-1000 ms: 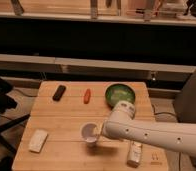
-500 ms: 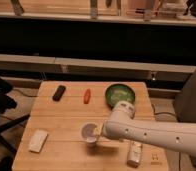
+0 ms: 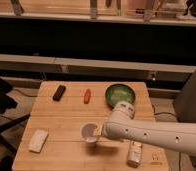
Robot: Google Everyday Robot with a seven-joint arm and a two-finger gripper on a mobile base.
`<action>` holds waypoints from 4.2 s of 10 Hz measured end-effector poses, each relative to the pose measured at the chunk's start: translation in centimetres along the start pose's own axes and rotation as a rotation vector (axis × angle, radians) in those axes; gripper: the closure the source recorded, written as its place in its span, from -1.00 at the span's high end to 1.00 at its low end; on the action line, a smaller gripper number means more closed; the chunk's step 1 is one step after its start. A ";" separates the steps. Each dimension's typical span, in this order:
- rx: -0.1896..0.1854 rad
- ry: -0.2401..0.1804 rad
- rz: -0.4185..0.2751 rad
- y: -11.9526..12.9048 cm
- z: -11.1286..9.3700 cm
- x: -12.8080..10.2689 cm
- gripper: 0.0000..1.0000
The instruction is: Pick up the ceramic cup
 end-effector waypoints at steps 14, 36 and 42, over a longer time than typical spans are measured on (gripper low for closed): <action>-0.020 -0.017 -0.024 0.1 0.9 0.0 0.60; -0.054 -0.040 -0.063 -0.4 2.1 0.2 0.60; -0.063 -0.051 -0.066 -0.4 2.7 0.2 0.60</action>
